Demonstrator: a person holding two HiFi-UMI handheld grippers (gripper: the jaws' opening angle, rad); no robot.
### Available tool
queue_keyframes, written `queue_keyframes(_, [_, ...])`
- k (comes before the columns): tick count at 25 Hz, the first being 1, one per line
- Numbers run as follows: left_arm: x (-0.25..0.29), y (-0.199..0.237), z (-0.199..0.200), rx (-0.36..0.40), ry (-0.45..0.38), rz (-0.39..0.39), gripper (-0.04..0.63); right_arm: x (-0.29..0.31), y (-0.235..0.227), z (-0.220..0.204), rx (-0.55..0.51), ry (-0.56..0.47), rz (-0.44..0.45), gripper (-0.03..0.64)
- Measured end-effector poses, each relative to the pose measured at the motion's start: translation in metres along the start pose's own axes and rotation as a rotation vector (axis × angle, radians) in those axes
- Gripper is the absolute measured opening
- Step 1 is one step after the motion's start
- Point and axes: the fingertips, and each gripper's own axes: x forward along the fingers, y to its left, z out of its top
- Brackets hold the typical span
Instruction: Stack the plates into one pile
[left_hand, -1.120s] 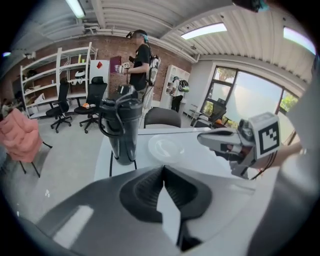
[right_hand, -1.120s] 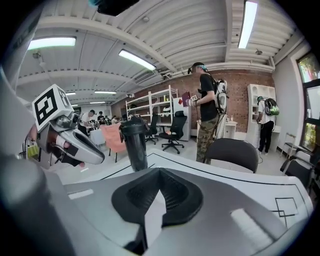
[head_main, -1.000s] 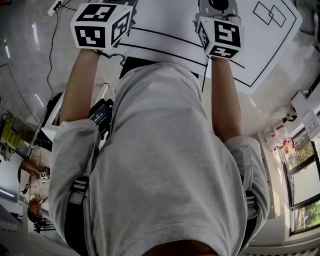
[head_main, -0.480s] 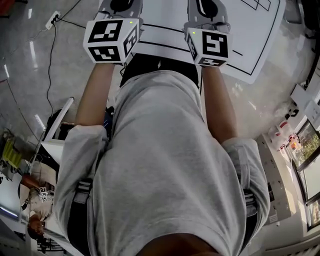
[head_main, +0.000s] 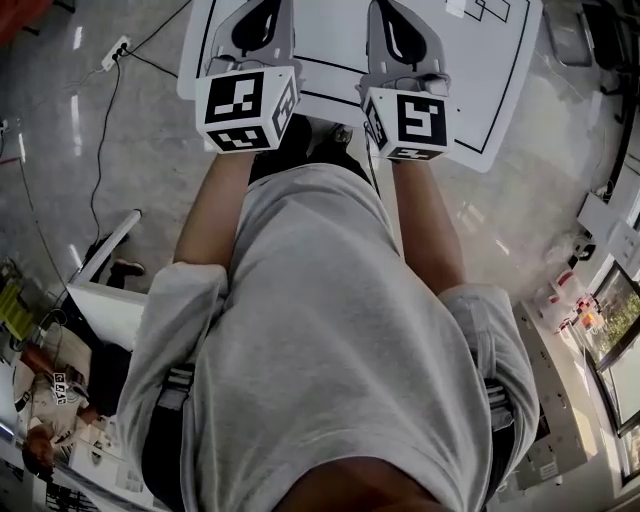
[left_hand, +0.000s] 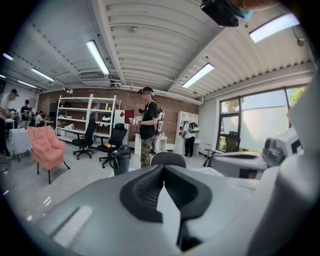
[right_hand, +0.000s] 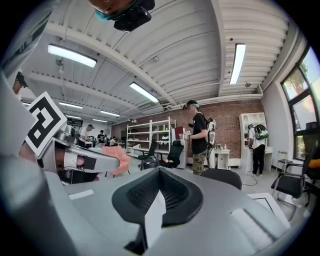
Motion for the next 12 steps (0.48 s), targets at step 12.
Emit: queue_keyframes(12, [-0.048, -0.074, 0.003, 0.012, -0.057, 0.037, 0.002, -0.083, -0.015, 0.009, -0.005, -0.056, 0.018, -0.002])
